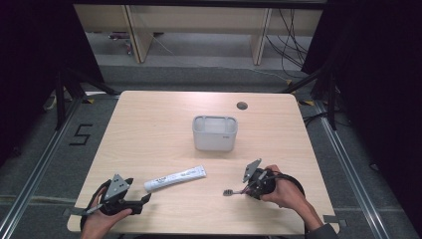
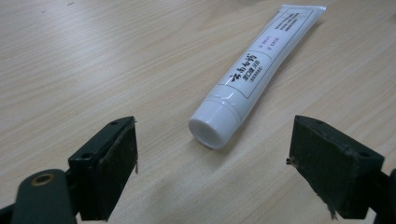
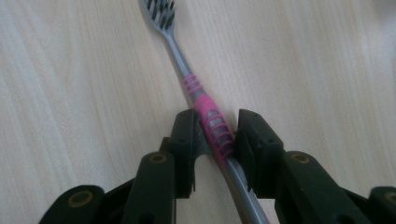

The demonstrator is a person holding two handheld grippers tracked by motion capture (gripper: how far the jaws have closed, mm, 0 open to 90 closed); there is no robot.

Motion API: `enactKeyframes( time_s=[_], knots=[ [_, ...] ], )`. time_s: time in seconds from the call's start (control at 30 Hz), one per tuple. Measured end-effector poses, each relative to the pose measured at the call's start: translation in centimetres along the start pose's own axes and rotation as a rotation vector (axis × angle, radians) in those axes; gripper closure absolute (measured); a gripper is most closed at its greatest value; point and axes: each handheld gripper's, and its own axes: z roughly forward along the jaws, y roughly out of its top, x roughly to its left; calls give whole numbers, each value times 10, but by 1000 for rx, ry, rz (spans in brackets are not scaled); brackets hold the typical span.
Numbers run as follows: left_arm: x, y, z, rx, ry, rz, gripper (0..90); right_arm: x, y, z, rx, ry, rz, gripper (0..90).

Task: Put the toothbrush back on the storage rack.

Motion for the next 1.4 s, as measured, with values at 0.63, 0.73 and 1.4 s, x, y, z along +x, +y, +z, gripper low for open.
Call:
enactKeyframes(
  time_s=[0.63,0.73,1.4],
  knots=[
    [0,0,0,-10,4,-8,151,1,14,1,139,-3,-11,796],
    [0,0,-1,-6,0,-1,151,0,17,2,157,3,-42,805],
    [0,0,0,-11,-3,-4,151,6,25,-1,213,0,-12,818]
  ],
)
